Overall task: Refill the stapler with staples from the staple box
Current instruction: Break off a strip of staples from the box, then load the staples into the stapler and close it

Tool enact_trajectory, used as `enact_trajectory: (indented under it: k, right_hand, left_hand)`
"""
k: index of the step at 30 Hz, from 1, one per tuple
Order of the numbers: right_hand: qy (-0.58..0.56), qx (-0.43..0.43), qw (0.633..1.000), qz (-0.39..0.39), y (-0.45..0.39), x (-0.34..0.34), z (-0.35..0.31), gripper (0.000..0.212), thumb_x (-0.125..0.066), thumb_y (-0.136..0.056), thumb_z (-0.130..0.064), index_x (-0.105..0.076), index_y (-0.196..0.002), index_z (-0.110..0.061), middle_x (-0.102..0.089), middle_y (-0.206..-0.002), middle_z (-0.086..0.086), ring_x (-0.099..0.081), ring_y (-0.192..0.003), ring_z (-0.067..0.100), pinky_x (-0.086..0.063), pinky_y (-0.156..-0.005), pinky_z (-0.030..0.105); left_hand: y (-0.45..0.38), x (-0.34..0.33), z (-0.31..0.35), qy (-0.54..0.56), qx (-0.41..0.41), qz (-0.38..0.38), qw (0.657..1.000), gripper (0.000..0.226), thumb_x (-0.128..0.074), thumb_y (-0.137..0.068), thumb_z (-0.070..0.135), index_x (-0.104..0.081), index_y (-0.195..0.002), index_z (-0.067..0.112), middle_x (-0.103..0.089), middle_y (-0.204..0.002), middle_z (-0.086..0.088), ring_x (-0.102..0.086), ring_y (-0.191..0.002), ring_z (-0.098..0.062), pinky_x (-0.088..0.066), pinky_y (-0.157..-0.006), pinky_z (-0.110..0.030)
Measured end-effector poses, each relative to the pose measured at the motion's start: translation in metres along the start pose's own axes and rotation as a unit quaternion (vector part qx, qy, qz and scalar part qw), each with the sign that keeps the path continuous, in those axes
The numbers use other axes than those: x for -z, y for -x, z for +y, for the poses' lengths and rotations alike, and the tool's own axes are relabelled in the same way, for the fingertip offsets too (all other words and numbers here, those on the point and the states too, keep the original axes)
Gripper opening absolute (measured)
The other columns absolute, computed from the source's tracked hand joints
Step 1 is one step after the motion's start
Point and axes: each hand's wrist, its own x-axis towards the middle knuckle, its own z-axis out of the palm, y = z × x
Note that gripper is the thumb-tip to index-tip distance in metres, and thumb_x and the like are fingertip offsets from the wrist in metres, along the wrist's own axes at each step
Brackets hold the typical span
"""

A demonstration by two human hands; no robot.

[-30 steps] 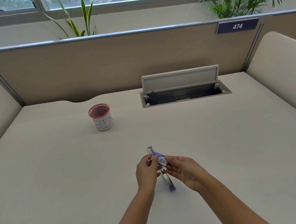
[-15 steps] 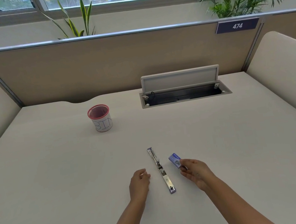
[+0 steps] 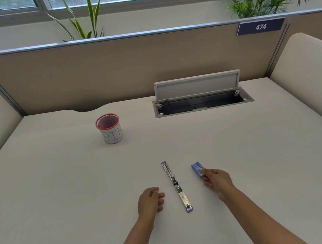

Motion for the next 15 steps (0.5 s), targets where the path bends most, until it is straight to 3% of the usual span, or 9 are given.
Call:
enact_trajectory:
  k: [2,9,13,15]
  right_hand:
    - [0.023,0.004,1.0,0.005,-0.0008,0.0009,0.0039,0.027,-0.065,-0.086,-0.016,-0.062,-0.101,0.005,-0.062,-0.076,0.01,-0.059,-0.066,0.016,-0.055,-0.076,0.03]
    - [0.072,0.021,0.997,0.005,0.0021,0.0053,0.008,0.022,-0.063,-0.087,-0.012,-0.063,-0.101,0.005,-0.066,-0.077,0.011,-0.063,-0.066,0.016,-0.056,-0.064,0.023]
    - [0.141,0.052,0.988,0.033,0.0032,0.0052,0.0061,0.028,-0.067,-0.085,-0.024,-0.065,-0.092,0.003,-0.065,-0.068,0.007,-0.061,-0.052,0.016,-0.051,-0.057,0.022]
    - [0.199,0.089,0.974,0.061,0.0074,0.0032,0.003,0.029,-0.065,-0.085,-0.031,-0.063,-0.089,-0.003,-0.064,-0.073,0.005,-0.059,-0.055,0.017,-0.049,-0.06,0.024]
  left_hand:
    - [-0.0001,0.0032,-0.0018,0.012,0.004,-0.002,1.0,0.026,-0.037,-0.093,0.003,-0.058,-0.107,0.003,-0.065,-0.083,-0.009,-0.058,-0.064,-0.017,-0.049,-0.055,-0.025]
    - [-0.0015,0.0084,-0.0051,0.047,0.015,-0.002,0.999,0.026,-0.037,-0.092,0.001,-0.06,-0.104,0.003,-0.067,-0.082,-0.011,-0.061,-0.064,-0.019,-0.052,-0.054,-0.026]
    - [-0.0004,0.0079,-0.0064,0.04,0.002,-0.004,0.999,0.026,-0.037,-0.092,0.0,-0.059,-0.104,0.002,-0.066,-0.082,-0.011,-0.061,-0.063,-0.018,-0.051,-0.05,-0.022]
    - [0.0011,0.0075,-0.0069,0.038,-0.01,-0.006,0.999,0.025,-0.037,-0.092,-0.001,-0.059,-0.104,0.001,-0.065,-0.082,-0.011,-0.06,-0.062,-0.018,-0.05,-0.049,-0.021]
